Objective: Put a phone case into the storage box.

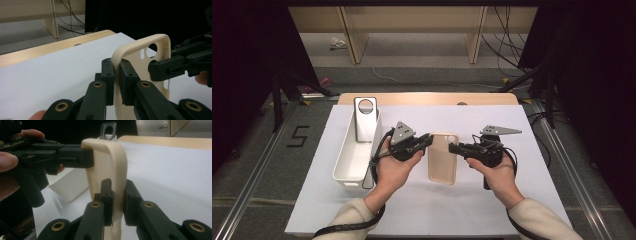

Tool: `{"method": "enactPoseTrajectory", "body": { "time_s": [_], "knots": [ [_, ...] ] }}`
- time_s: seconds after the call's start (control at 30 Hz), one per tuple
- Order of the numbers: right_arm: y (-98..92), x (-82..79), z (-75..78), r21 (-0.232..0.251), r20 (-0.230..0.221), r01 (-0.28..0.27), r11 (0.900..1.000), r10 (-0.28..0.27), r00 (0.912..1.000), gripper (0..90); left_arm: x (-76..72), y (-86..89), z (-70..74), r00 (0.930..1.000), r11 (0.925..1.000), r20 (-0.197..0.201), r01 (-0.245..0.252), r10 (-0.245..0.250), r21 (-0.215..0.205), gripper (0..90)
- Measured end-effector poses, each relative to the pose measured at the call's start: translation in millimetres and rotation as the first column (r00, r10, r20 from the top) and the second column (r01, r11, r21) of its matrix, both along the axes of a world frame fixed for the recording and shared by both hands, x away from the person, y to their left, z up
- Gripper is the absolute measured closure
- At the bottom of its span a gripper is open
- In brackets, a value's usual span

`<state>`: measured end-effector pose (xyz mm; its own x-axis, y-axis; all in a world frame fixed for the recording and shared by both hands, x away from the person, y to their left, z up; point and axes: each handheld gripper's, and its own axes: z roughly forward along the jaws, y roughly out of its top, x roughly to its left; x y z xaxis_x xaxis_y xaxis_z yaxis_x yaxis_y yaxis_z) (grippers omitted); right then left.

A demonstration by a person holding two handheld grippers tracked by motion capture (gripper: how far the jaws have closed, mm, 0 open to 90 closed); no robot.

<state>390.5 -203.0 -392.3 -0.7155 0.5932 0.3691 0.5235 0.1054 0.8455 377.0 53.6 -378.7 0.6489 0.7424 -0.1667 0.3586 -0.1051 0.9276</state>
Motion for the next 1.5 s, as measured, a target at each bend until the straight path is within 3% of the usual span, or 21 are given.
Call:
{"method": "enactPoseTrajectory", "body": {
  "time_s": [0.4, 0.53, 0.67, 0.77, 0.93, 1.17, 1.5],
  "knots": [
    [0.6, 0.3, -1.2, -0.004, 0.009, 0.000, 1.000, 0.000, 1.0000, 79.9, -1.0, 0.3, 1.4, 0.9999, 1.0000, 0.016, 0.001, -0.001, 0.001, 83.6],
    [-0.3, 0.8, -0.9, -0.002, 0.015, 0.015, 1.000, -0.015, 0.9998, 68.1, -0.8, 1.8, 2.0, 0.9996, 0.9999, 0.027, -0.007, 0.007, 0.013, 83.7],
    [-2.0, 1.4, 2.2, -0.028, 0.038, 0.044, 0.999, -0.043, 0.9984, 46.9, 0.7, 5.0, 2.7, 0.9993, 0.9997, 0.032, -0.019, 0.018, 0.015, 83.8],
    [-2.0, 2.3, 2.7, -0.073, 0.083, 0.047, 0.996, -0.041, 0.9958, 36.2, 1.9, 8.4, 3.8, 0.9985, 0.9991, 0.044, -0.033, 0.032, 0.025, 83.8],
    [-0.2, 0.7, 3.2, -0.139, 0.153, 0.030, 0.990, -0.008, 0.9882, 26.1, 4.2, 16.5, 6.7, 0.9970, 0.9980, 0.053, -0.057, 0.056, 0.025, 83.7],
    [-4.8, -0.7, 1.8, -0.179, 0.175, 0.049, 0.983, -0.017, 0.9845, 21.2, 6.0, 28.8, 14.4, 0.9934, 0.9959, 0.075, -0.089, 0.087, 0.019, 83.8],
    [-19.6, -2.4, 0.6, -0.184, 0.188, 0.086, 0.979, -0.051, 0.9808, 19.0, 7.8, 41.7, 21.3, 0.9892, 0.9933, 0.095, -0.114, 0.112, 0.018, 83.8]
  ]
}}
